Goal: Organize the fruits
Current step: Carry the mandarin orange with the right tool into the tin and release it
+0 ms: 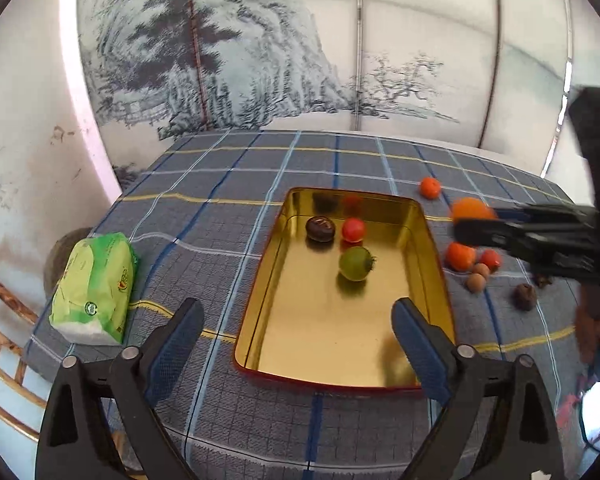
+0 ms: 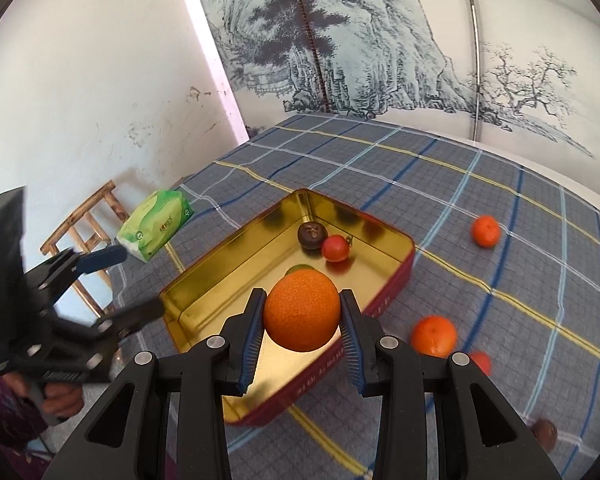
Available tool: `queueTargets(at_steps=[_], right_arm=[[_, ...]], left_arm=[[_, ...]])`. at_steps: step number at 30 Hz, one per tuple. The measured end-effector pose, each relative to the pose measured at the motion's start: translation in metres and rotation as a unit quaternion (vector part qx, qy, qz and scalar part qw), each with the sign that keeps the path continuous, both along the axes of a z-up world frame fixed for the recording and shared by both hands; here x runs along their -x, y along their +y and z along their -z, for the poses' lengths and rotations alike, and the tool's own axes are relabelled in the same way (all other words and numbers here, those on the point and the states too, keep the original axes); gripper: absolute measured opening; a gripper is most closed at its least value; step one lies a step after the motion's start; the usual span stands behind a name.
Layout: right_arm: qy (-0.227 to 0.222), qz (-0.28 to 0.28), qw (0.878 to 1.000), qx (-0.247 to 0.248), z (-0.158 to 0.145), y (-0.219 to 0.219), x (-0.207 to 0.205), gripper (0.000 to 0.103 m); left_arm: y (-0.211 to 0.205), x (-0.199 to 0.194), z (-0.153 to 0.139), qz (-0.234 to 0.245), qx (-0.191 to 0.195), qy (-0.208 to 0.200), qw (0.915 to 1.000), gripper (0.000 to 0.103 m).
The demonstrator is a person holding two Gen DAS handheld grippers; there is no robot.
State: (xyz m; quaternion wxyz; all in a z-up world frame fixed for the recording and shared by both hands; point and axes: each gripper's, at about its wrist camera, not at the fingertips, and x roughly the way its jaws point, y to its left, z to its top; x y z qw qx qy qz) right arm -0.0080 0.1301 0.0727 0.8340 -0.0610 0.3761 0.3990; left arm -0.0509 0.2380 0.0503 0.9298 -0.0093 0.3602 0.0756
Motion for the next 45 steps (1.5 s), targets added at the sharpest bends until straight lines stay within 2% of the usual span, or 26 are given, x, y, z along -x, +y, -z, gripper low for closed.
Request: queueTargets(at_steps=[1, 4, 11, 17, 32, 45], right_arm=[[0.002, -0.001, 1.0, 0.002, 0.002, 0.004, -0.004, 0.037], [0.005, -0.002, 1.0, 0.009, 0.008, 0.016, -0.015, 0.037], [0.015, -0.004, 0.999, 0.028, 0.026, 0.04, -0.039, 0.038], [0.034, 0.003, 0.999, 0.04, 0.043, 0.052, -0.062, 0.038], [0.042, 0.006, 0.996, 0.073, 0.063, 0.068, -0.078, 0.038], [0.041, 0.012, 0.996, 0.082, 0.068, 0.07, -0.081, 0.038]], left_arm=[[-0.002, 0.0, 0.0, -0.003, -0.01, 0.002, 0.9999, 0.102], [-0.009, 0.001, -0.001, -0.007, -0.035, 0.006, 0.9993, 0.102], [-0.004, -0.004, 0.001, -0.02, -0.026, 0.018, 0.9993, 0.102], [-0.008, -0.005, 0.003, -0.02, -0.052, 0.013, 0.9983, 0.102], [-0.005, -0.011, 0.013, -0.021, -0.049, 0.032, 0.9981, 0.102], [-0.003, -0.01, 0.015, -0.021, -0.045, 0.037, 0.998, 0.102]])
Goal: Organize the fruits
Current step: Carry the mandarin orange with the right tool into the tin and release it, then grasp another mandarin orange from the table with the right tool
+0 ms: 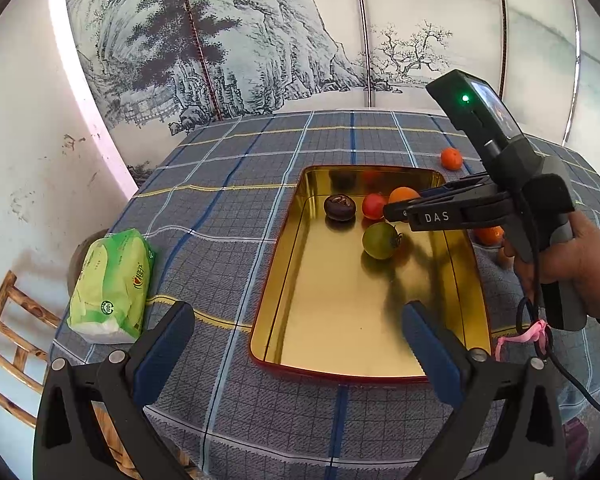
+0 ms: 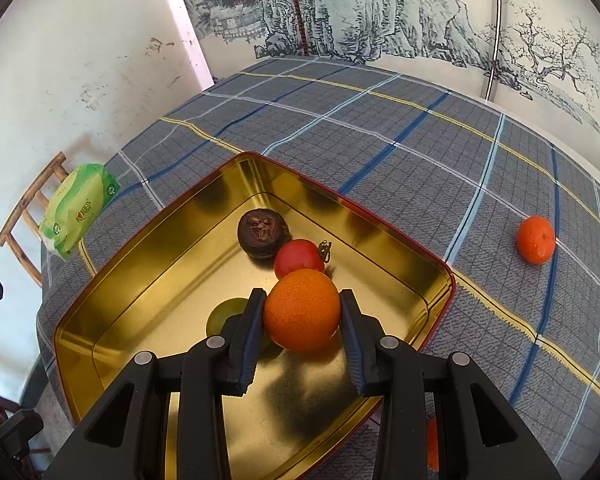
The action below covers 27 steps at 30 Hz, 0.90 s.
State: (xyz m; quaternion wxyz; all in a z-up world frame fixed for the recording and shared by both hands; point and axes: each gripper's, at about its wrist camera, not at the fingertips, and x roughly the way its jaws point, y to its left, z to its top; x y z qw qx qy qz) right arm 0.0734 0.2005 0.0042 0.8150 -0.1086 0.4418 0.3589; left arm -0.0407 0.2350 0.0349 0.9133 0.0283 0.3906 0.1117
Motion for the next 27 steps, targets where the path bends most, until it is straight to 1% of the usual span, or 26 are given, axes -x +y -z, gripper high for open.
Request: queueTargets(at_steps=[4, 10, 15, 19, 21, 24, 26, 27], right_arm=[[0.001, 0.0, 1.0, -0.002, 0.0, -0.001, 0.0, 0.038], [0.003, 0.008, 1.0, -0.02, -0.004, -0.008, -0.005, 0.038], [-0.013, 0.012, 1.0, -0.025, -0.017, -0.02, 0.001, 0.038], [-0.029, 0.024, 0.999, -0.02, -0.031, -0.05, 0.002, 0.039], [-0.032, 0.042, 0.999, -0.012, -0.038, -0.076, -0.007, 0.039], [-0.018, 0.078, 0.997, -0.003, -0.044, -0.114, -0.034, 0.04], [0.004, 0.088, 0.996, 0.002, -0.041, -0.126, -0.053, 0.044], [0.006, 0.091, 0.996, 0.011, -0.04, -0.128, -0.06, 0.046]], left_arm=[[0.001, -0.001, 0.001, 0.0, 0.002, 0.002, 1.0, 0.102], [0.001, -0.002, 0.003, -0.001, 0.008, 0.004, 1.0, 0.102], [-0.001, -0.001, 0.001, 0.002, 0.005, 0.001, 1.0, 0.102], [-0.005, 0.001, -0.003, 0.012, 0.005, -0.01, 0.9999, 0.102], [-0.007, 0.003, -0.007, 0.018, 0.009, -0.02, 0.9996, 0.102], [-0.009, 0.003, -0.01, 0.022, 0.019, -0.029, 0.9992, 0.102], [-0.012, 0.003, -0.012, 0.025, 0.028, -0.034, 0.9987, 0.102], [-0.014, 0.002, -0.013, 0.027, 0.031, -0.035, 0.9985, 0.102]])
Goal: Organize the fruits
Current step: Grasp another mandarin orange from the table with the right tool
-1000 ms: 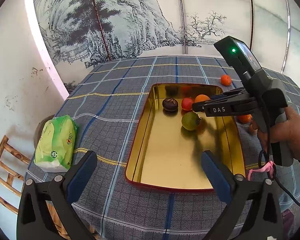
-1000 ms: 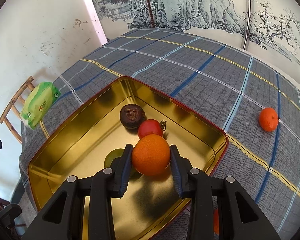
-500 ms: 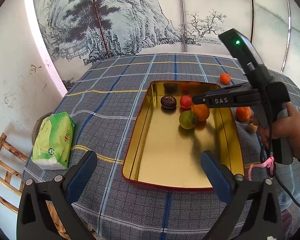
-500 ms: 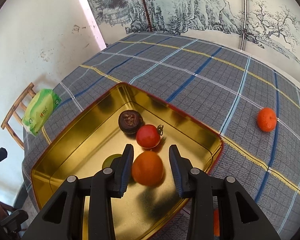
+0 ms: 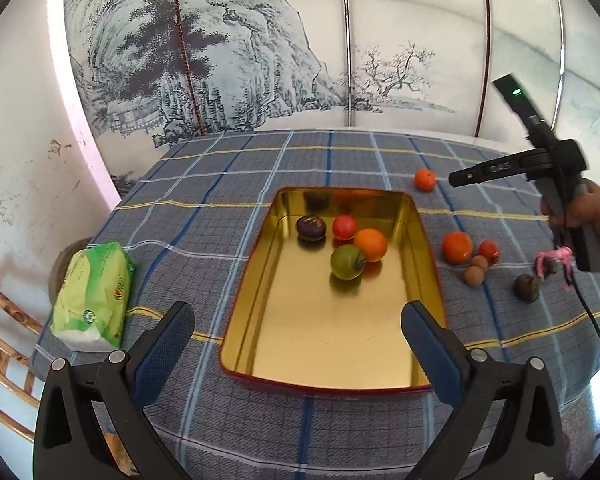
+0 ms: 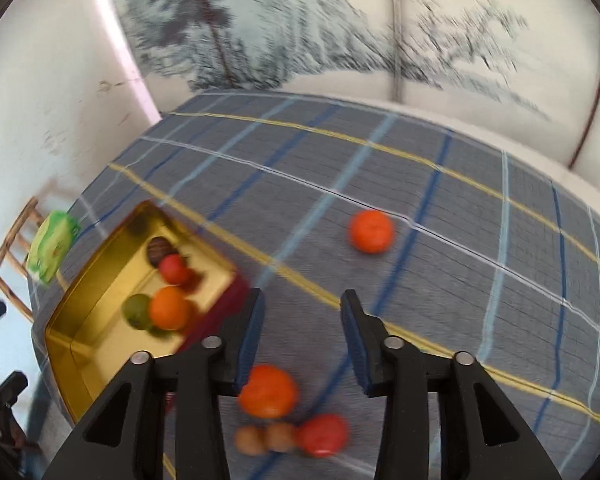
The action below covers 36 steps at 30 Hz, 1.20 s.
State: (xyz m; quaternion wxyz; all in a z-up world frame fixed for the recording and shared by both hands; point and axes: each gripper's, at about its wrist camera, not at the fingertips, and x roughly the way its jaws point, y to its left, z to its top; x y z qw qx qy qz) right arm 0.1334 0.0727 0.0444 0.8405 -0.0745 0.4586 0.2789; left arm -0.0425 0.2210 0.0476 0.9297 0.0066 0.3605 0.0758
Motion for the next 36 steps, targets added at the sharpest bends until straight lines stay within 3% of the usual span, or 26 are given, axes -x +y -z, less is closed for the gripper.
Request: queueTargets(at_steps=[3, 20, 22, 23, 26, 31, 36], right_arm=[[-0.001, -0.001, 1.0, 0.025, 0.009, 0.007, -0.02, 0.053], [0.026, 0.016, 0.997, 0.067, 0.064, 0.044, -0.109, 0.056], [0.021, 0.016, 0.996, 0.086, 0.064, 0.047, -0.11, 0.038], [0.034, 0.016, 0.997, 0.072, 0.062, 0.044, -0.109, 0.038], [0.01, 0.017, 0.998, 0.053, 0.049, 0.027, -0.088, 0.038], [-0.038, 0.051, 0.998, -0.022, 0.01, -0.062, -0.01, 0.038], [-0.093, 0.141, 0.986, -0.013, -0.004, -0.163, 0.055, 0.038]], left_arm=[[-0.006, -0.004, -0.001, 0.005, -0.002, 0.0, 1.0, 0.102], [-0.01, -0.026, 0.003, 0.014, 0.01, 0.015, 0.9997, 0.102], [-0.013, -0.028, 0.005, 0.016, 0.006, 0.019, 0.9997, 0.102], [-0.014, -0.028, 0.005, 0.017, 0.005, 0.021, 0.9996, 0.102], [-0.019, -0.026, 0.001, 0.028, 0.005, 0.015, 0.9995, 0.102], [-0.035, -0.023, -0.006, 0.083, 0.032, 0.018, 0.9959, 0.102], [-0.075, -0.028, -0.003, 0.157, 0.071, 0.037, 0.9843, 0.102]])
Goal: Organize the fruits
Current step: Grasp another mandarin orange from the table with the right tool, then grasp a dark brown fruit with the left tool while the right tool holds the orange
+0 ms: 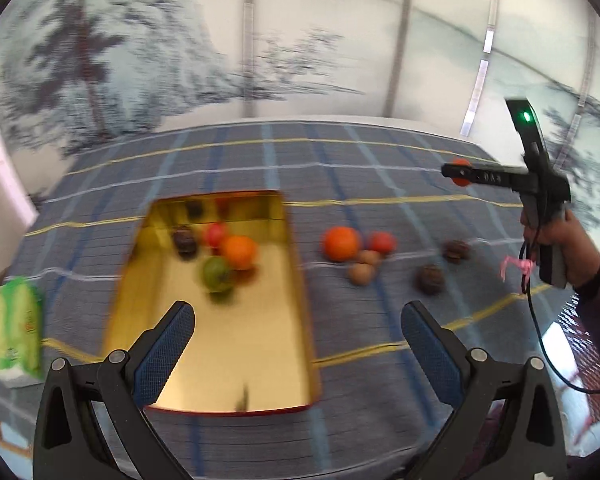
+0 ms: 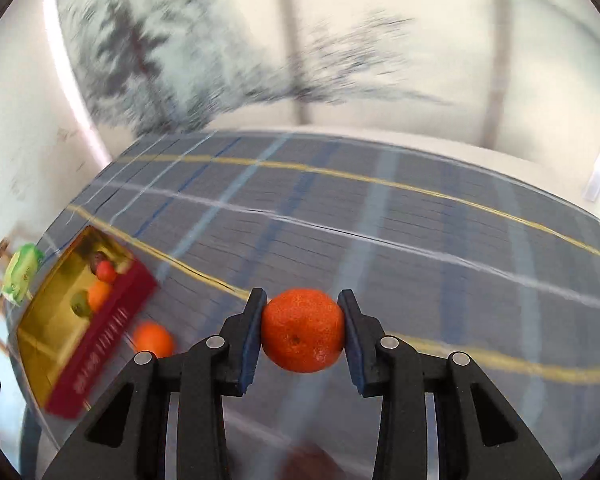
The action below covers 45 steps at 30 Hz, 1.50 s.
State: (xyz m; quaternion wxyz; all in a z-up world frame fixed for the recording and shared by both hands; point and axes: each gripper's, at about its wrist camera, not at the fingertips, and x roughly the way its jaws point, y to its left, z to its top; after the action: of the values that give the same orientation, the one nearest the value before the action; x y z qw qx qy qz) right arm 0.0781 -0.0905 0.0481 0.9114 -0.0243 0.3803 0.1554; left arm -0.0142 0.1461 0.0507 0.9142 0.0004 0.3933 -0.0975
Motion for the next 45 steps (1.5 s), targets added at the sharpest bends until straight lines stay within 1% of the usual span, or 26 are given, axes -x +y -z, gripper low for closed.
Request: queueTargets(at_steps=[2, 5, 8, 9, 11, 12, 14, 16, 18, 19, 20, 22, 23, 24, 25, 27, 28, 31, 32, 34, 37, 40, 45], right_arm=[[0.01, 0.035, 0.999, 0.013, 0.012, -0.037, 0.01, 0.038], [0.034, 0.079, 0.996, 0.015, 0.039, -0.081, 0.017, 0.038], [0.045, 0.1, 0.994, 0.01, 0.058, -0.107, 0.02, 0.038], [0.048, 0.105, 0.993, 0.009, 0.064, -0.112, 0.02, 0.038], [0.054, 0.114, 0.992, 0.004, 0.074, -0.12, 0.019, 0.038], [0.047, 0.115, 0.992, -0.007, 0.075, -0.123, 0.02, 0.038], [0.042, 0.115, 0.992, -0.014, 0.077, -0.125, 0.019, 0.038], [0.041, 0.112, 0.993, -0.022, 0.077, -0.128, 0.019, 0.038], [0.042, 0.109, 0.993, -0.032, 0.077, -0.129, 0.019, 0.038], [0.042, 0.108, 0.993, -0.035, 0.077, -0.13, 0.019, 0.038], [0.043, 0.106, 0.993, -0.04, 0.077, -0.131, 0.019, 0.038], [0.043, 0.103, 0.993, -0.047, 0.077, -0.132, 0.02, 0.038], [0.044, 0.103, 0.992, -0.052, 0.077, -0.133, 0.02, 0.038], [0.044, 0.103, 0.992, -0.056, 0.077, -0.131, 0.018, 0.038], [0.045, 0.103, 0.992, -0.06, 0.077, -0.132, 0.019, 0.038], [0.045, 0.105, 0.991, -0.068, 0.077, -0.135, 0.02, 0.038], [0.046, 0.105, 0.991, -0.069, 0.078, -0.135, 0.02, 0.038], [0.045, 0.105, 0.991, -0.065, 0.078, -0.136, 0.02, 0.038], [0.046, 0.105, 0.991, -0.066, 0.078, -0.137, 0.02, 0.038], [0.046, 0.105, 0.991, -0.068, 0.077, -0.137, 0.02, 0.038], [0.046, 0.107, 0.991, -0.063, 0.077, -0.135, 0.02, 0.038], [0.046, 0.108, 0.991, -0.058, 0.077, -0.133, 0.018, 0.038], [0.045, 0.113, 0.991, -0.05, 0.077, -0.131, 0.018, 0.038]], left_arm=[[-0.023, -0.007, 0.004, 0.035, 0.018, 0.003, 0.9992, 0.102], [-0.055, -0.019, 0.013, 0.062, 0.028, 0.005, 0.9977, 0.102], [-0.088, -0.037, 0.025, 0.087, 0.034, 0.021, 0.9954, 0.102], [-0.101, -0.043, 0.03, 0.103, 0.04, 0.025, 0.9935, 0.102], [-0.118, -0.053, 0.037, 0.118, 0.029, 0.033, 0.992, 0.102], [-0.129, -0.06, 0.043, 0.124, 0.02, 0.038, 0.9913, 0.101], [-0.139, -0.068, 0.05, 0.124, 0.007, 0.042, 0.9913, 0.1], [-0.148, -0.078, 0.061, 0.121, 0.0, 0.058, 0.9909, 0.1], [-0.153, -0.087, 0.071, 0.121, 0.01, 0.079, 0.9894, 0.091], [-0.156, -0.091, 0.076, 0.115, 0.009, 0.089, 0.9893, 0.081], [-0.159, -0.094, 0.08, 0.111, 0.006, 0.097, 0.9891, 0.074], [-0.16, -0.098, 0.089, 0.103, 0.003, 0.112, 0.9883, 0.071], [-0.16, -0.101, 0.095, 0.101, 0.009, 0.123, 0.9872, 0.067], [-0.161, -0.103, 0.1, 0.099, 0.014, 0.132, 0.9861, 0.066], [-0.162, -0.102, 0.099, 0.098, 0.01, 0.117, 0.9883, 0.066], [-0.168, -0.103, 0.101, 0.103, -0.002, 0.112, 0.9884, 0.057], [-0.169, -0.101, 0.101, 0.1, -0.009, 0.105, 0.9893, 0.037], [-0.17, -0.099, 0.099, 0.098, -0.006, 0.109, 0.9891, 0.036], [-0.17, -0.097, 0.098, 0.095, -0.01, 0.106, 0.9897, 0.036], [-0.171, -0.09, 0.093, 0.084, -0.024, 0.095, 0.9917, 0.036], [-0.167, -0.076, 0.077, 0.073, -0.026, 0.076, 0.9941, 0.036], [-0.163, -0.064, 0.062, 0.062, -0.041, 0.051, 0.9959, 0.036], [-0.148, -0.049, 0.041, 0.046, -0.042, 0.023, 0.9978, 0.036]])
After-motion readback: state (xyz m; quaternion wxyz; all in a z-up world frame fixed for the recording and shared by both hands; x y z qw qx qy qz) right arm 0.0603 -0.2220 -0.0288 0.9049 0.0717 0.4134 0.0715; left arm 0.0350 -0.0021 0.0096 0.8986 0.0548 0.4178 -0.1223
